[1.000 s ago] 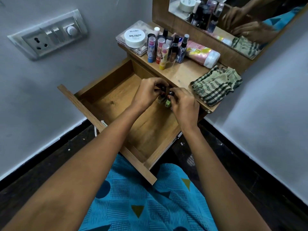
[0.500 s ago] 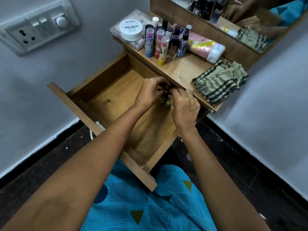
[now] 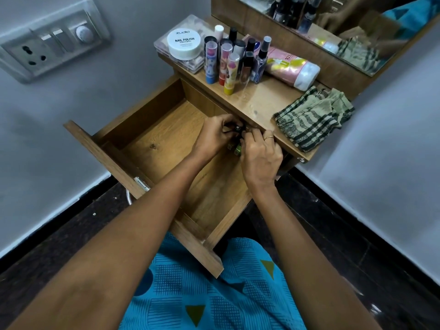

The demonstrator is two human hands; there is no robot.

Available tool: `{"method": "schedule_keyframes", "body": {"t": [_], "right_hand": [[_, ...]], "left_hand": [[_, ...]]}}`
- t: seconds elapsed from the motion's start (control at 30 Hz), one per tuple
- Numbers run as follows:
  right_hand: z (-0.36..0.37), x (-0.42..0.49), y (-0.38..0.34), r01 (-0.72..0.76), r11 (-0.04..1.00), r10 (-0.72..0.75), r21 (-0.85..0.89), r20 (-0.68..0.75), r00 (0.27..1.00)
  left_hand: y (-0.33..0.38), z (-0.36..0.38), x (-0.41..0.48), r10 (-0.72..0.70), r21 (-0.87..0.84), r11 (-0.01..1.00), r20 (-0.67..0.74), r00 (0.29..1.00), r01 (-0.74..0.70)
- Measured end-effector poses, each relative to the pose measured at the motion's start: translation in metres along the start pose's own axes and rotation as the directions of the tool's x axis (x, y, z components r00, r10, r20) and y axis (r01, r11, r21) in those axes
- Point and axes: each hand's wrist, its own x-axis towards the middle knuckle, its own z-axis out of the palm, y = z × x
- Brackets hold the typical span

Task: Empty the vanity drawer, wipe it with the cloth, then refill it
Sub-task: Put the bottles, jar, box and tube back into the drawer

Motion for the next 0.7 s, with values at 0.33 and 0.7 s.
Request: {"method": "schedule_keyframes", "body": {"t": [0.33, 0.7], "right_hand": [[0.006, -0.005, 0.002, -0.025, 0.997, 0.029, 0.072, -0.049, 0.998], [-0.026, 0.016, -0.012, -0.163, 0.886, 0.147, 0.434, 0.072, 0.987]], "left_hand": [[0.004, -0.001, -0.003, -0.042, -0.022, 0.999, -0.005, 0.999, 0.042], [0.025, -0.03, -0.013, 0.053, -0.052, 0.996, -0.235, 0.971, -0.067]]}}
